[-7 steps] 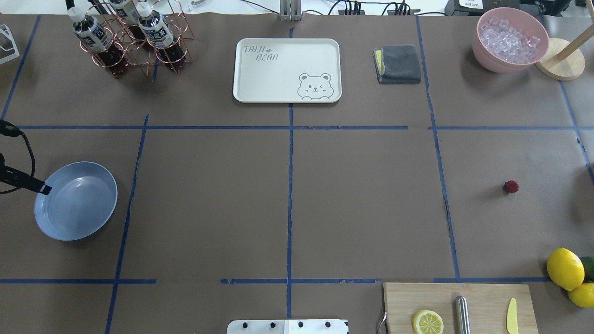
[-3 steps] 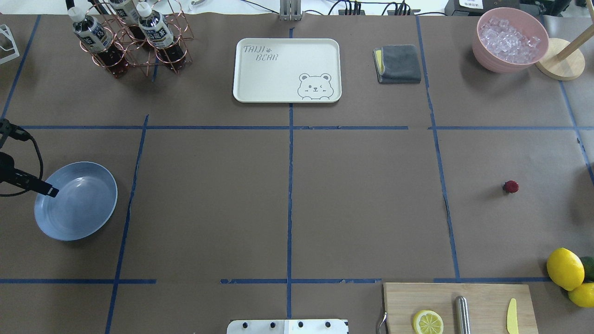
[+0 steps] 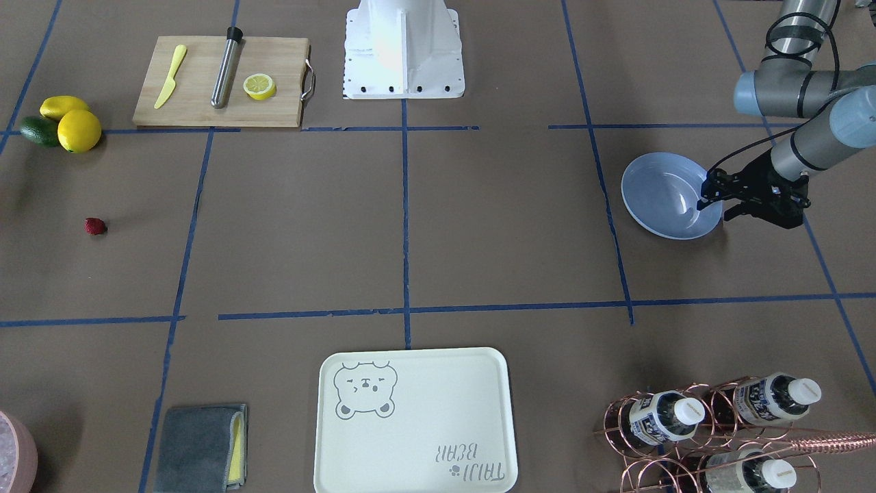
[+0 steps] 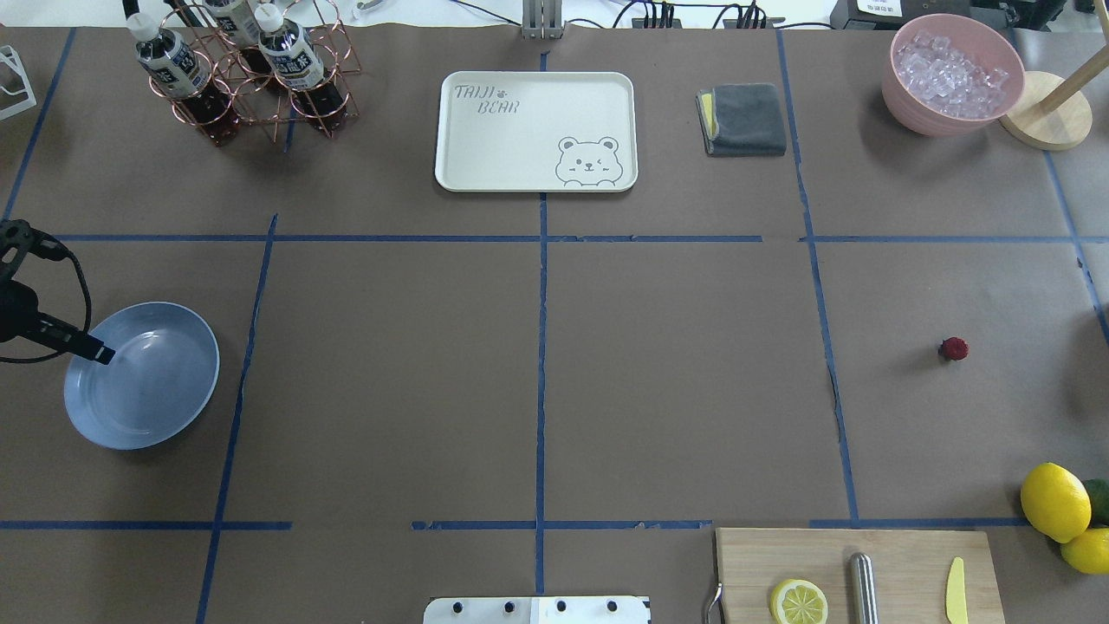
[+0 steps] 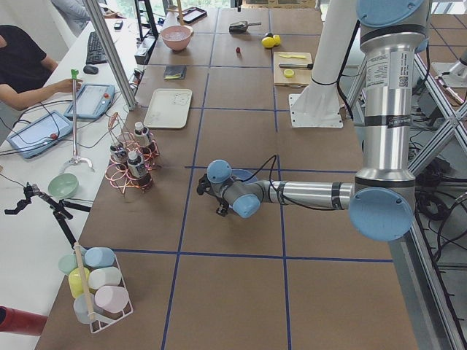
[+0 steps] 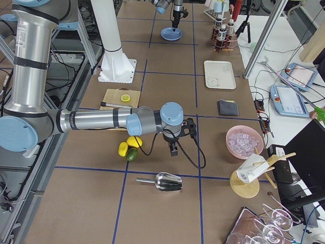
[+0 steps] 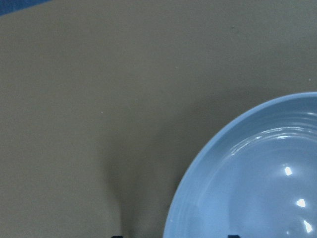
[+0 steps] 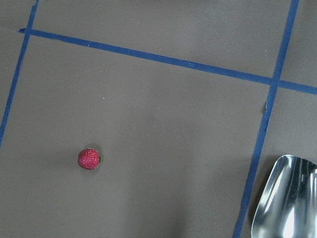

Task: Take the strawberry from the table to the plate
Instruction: 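Reach the left gripper to the light blue plate rim and grasp it, then slide the light blue plate with the left gripper toward the table center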

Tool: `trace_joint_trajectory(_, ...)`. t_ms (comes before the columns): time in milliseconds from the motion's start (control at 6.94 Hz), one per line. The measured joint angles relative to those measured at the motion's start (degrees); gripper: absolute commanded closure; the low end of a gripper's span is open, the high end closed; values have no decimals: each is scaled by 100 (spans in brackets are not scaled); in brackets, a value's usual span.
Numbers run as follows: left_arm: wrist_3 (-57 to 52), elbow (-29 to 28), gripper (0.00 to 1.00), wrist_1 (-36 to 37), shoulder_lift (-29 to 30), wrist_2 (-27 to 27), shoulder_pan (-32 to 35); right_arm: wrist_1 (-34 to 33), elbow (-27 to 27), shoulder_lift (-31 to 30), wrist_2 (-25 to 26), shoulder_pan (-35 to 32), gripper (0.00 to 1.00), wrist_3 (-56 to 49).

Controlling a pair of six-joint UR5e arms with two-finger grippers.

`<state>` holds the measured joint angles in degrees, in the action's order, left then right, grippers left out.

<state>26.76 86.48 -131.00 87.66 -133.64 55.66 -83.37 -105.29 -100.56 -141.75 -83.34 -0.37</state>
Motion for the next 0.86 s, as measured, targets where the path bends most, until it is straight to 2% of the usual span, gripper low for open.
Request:
trace_joint_trajectory(288,138,18,100,-2,50,-26,-1,6,-1,1,-3,49,0,29)
trace_joint_trajectory(577,894,255,100,-58,175,-277,0,12,-10,14,-9,84,0,61)
trace_joint_trajectory(865,2450,499,100,-156,830,-464,-315,25,-33,54,-4,176,0,262)
